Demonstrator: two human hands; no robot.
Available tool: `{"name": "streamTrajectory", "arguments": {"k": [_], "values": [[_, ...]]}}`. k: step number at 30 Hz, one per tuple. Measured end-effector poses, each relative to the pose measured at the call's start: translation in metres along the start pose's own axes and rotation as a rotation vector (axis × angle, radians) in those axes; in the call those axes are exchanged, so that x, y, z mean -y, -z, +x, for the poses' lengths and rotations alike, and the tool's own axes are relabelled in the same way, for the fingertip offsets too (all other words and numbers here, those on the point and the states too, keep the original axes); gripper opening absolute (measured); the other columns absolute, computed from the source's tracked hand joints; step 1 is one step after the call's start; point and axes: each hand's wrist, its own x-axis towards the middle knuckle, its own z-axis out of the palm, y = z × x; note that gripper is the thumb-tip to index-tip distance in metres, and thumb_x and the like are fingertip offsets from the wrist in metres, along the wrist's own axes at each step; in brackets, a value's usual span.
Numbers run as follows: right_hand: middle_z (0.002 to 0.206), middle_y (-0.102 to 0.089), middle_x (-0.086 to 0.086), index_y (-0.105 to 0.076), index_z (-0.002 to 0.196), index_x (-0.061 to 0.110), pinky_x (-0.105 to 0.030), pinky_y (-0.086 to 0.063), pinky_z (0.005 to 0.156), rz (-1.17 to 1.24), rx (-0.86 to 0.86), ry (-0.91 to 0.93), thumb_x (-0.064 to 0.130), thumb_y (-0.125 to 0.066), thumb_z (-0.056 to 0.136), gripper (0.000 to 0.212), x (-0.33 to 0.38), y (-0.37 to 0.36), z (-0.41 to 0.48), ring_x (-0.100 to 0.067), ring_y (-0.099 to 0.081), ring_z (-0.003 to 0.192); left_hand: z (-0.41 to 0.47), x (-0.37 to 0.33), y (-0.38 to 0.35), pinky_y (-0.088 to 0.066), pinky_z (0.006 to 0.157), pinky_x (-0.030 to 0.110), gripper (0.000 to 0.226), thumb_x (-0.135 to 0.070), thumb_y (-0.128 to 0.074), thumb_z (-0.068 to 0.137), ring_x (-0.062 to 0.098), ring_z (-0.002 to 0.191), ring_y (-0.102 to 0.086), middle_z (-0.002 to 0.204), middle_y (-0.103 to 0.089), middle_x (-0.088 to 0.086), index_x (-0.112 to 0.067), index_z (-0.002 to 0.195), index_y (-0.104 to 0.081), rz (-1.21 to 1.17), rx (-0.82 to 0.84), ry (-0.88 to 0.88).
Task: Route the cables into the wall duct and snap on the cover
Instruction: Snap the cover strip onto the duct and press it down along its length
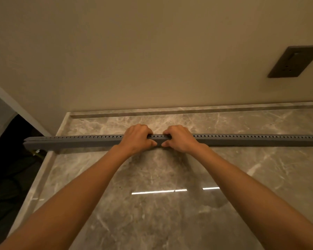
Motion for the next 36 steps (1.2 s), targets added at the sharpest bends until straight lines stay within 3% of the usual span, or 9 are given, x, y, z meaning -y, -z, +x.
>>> {"name": "streamTrajectory", "arguments": {"k": [4, 9, 13, 17, 21, 24, 27, 32, 36], "values": [[0.08, -0.056, -0.007, -0.068, 0.095, 0.008, -0.03, -0.034, 0.066, 0.02, 0.015, -0.023, 0.027, -0.068, 0.082, 0.023, 0.014, -0.003, 0.003, -0.022, -0.049, 0.076, -0.008, 0.019, 0.003, -0.038, 0.066, 0.031, 0.03, -0.032, -0.065, 0.083, 0.022, 0.082, -0.055, 0.092, -0.064, 0.01, -0.01, 0.103, -0.068, -0.141, 0.058, -0.03], [0.089, -0.064, -0.013, -0.068, 0.1, 0.004, -0.032, -0.039, 0.068, 0.115, 0.038, -0.001, 0.027, -0.069, 0.081, 0.03, 0.045, -0.017, 0.013, -0.022, -0.052, 0.079, -0.023, 0.071, 0.022, -0.051, 0.084, 0.041, 0.034, -0.03, -0.071, 0.079, 0.026, 0.096, -0.062, 0.105, -0.071, 0.012, -0.01, 0.107, -0.069, -0.211, 0.105, 0.058], [0.087, -0.062, -0.01, -0.067, 0.101, 0.005, -0.03, -0.038, 0.068, 0.13, 0.053, 0.027, 0.029, -0.068, 0.083, 0.03, 0.074, -0.027, 0.024, -0.022, -0.052, 0.08, -0.035, 0.102, 0.033, -0.05, 0.085, 0.037, 0.037, -0.027, -0.073, 0.078, 0.026, 0.098, -0.063, 0.107, -0.071, 0.012, -0.009, 0.11, -0.069, -0.247, 0.108, 0.12], [0.104, -0.065, -0.012, -0.064, 0.107, 0.008, -0.03, -0.038, 0.071, 0.129, 0.049, 0.076, 0.027, -0.066, 0.085, 0.029, 0.101, -0.037, 0.033, -0.024, -0.054, 0.087, -0.037, 0.109, 0.031, -0.048, 0.081, 0.039, 0.033, -0.027, -0.072, 0.079, 0.029, 0.093, -0.062, 0.1, -0.072, 0.016, -0.008, 0.105, -0.071, -0.23, 0.094, 0.09], [0.102, -0.065, -0.015, -0.066, 0.099, 0.005, -0.029, -0.032, 0.071, 0.087, 0.013, 0.065, 0.025, -0.065, 0.086, 0.024, 0.106, -0.04, 0.034, -0.028, -0.055, 0.088, -0.034, 0.109, 0.025, -0.043, 0.071, 0.037, 0.028, -0.03, -0.069, 0.08, 0.028, 0.084, -0.06, 0.093, -0.071, 0.015, -0.009, 0.097, -0.074, -0.173, 0.037, 0.077], [0.087, -0.06, -0.01, -0.062, 0.084, 0.01, -0.029, -0.028, 0.071, 0.046, 0.014, 0.077, 0.025, -0.065, 0.086, 0.015, 0.104, -0.038, 0.034, -0.029, -0.052, 0.086, -0.032, 0.106, 0.024, -0.036, 0.067, 0.03, 0.025, -0.03, -0.068, 0.08, 0.026, 0.08, -0.056, 0.09, -0.069, 0.015, -0.009, 0.093, -0.074, -0.145, 0.016, 0.067], [0.065, -0.042, 0.006, -0.05, 0.075, 0.016, -0.029, -0.027, 0.069, 0.041, 0.03, 0.073, 0.024, -0.065, 0.086, 0.02, 0.103, -0.035, 0.035, -0.02, -0.044, 0.079, -0.031, 0.108, 0.024, -0.042, 0.069, 0.034, 0.026, -0.03, -0.07, 0.079, 0.024, 0.078, -0.056, 0.09, -0.071, 0.014, -0.011, 0.096, -0.075, -0.179, 0.018, 0.053], [0.081, -0.054, -0.004, -0.066, 0.092, 0.006, -0.03, -0.033, 0.067, 0.036, 0.033, 0.055, 0.025, -0.065, 0.085, 0.021, 0.106, -0.036, 0.036, -0.022, -0.048, 0.078, -0.037, 0.121, 0.03, -0.048, 0.078, 0.038, 0.029, -0.028, -0.072, 0.079, 0.024, 0.085, -0.06, 0.097, -0.072, 0.013, -0.011, 0.103, -0.072, -0.293, 0.056, 0.026], [0.084, -0.062, -0.013, -0.067, 0.097, 0.001, -0.029, -0.036, 0.064, 0.065, 0.059, 0.059, 0.028, -0.066, 0.085, 0.029, 0.115, -0.037, 0.042, -0.025, -0.053, 0.078, -0.047, 0.161, 0.044, -0.044, 0.075, 0.031, 0.032, -0.025, -0.073, 0.079, 0.015, 0.085, -0.054, 0.105, -0.071, 0.011, -0.009, 0.106, -0.071, -0.284, 0.1, 0.081]]}}
